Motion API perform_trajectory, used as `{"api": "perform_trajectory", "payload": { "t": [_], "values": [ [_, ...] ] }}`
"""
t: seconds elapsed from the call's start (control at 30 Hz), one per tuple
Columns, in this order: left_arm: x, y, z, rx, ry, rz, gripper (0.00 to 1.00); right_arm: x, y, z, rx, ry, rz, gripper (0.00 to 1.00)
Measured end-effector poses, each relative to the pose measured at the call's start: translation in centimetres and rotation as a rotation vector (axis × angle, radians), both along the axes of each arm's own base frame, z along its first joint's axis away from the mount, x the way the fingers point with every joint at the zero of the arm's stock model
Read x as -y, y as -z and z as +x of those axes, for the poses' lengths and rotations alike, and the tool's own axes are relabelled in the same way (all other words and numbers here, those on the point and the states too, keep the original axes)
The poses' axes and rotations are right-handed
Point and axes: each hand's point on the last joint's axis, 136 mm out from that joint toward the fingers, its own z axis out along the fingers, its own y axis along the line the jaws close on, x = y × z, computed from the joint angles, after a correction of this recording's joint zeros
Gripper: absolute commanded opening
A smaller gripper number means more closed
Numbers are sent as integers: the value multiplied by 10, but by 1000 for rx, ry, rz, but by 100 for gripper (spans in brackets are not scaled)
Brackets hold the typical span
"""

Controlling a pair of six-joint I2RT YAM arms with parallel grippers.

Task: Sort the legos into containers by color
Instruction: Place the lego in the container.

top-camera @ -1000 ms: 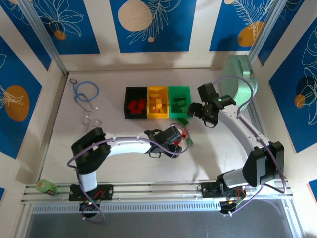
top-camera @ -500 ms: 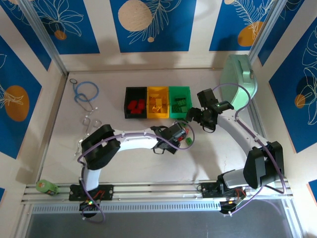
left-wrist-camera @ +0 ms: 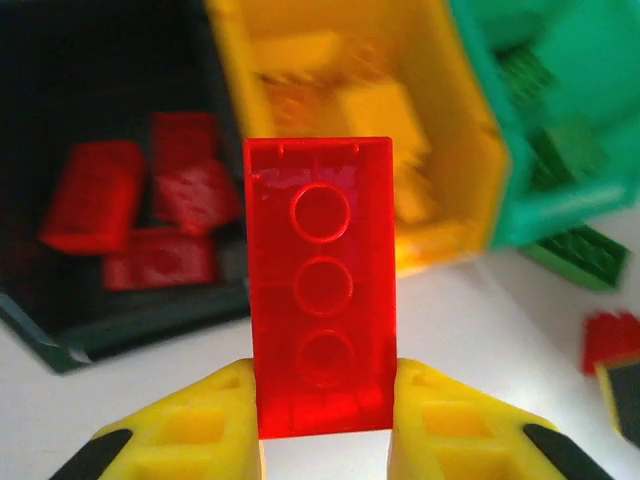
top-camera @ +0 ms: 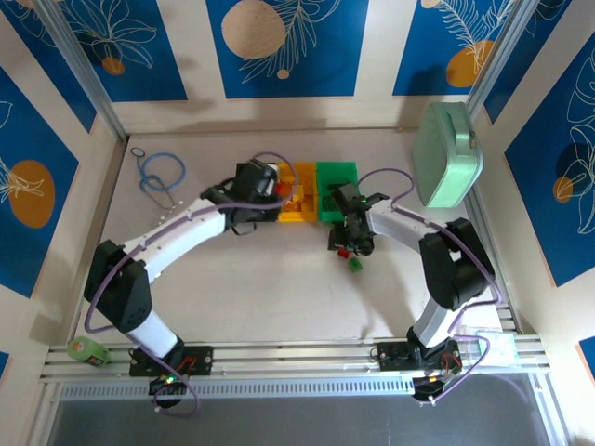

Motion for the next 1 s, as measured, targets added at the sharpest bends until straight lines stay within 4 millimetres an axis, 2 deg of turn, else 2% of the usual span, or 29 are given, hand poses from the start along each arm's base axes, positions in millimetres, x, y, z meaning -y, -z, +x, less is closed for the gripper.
{"api": "perform_trajectory", "payload": {
  "t": [0.07,0.17,0.33,0.4,0.47,0.6,0.77,0.9,1.0],
  "values": [
    [-21,4,20,-13,-45,19,22,-4,4,1,-8,-7,-9,60],
    [-39,19,45,-48,-77,56,22,-7,9,4,-15,-3,-21,53],
    [-48,50,77,-118,-84,91,25,-4,19,4,-34,1,-53,46],
    [-48,60,87,-139,-81,103,28,-3,18,4,-36,6,-62,38],
    [-47,69,94,-156,-77,118,37,-4,17,6,-27,6,-70,29],
    [-46,76,96,-177,-63,130,59,-5,15,5,-13,-1,-92,24],
    [-45,77,94,-185,-54,127,67,-19,1,0,12,-44,-123,23],
    [-48,64,83,-169,-61,110,72,-39,-35,1,90,-85,-105,23],
    [-57,29,63,-113,-76,70,76,-62,-75,14,187,-109,-45,22]
  ]
}}
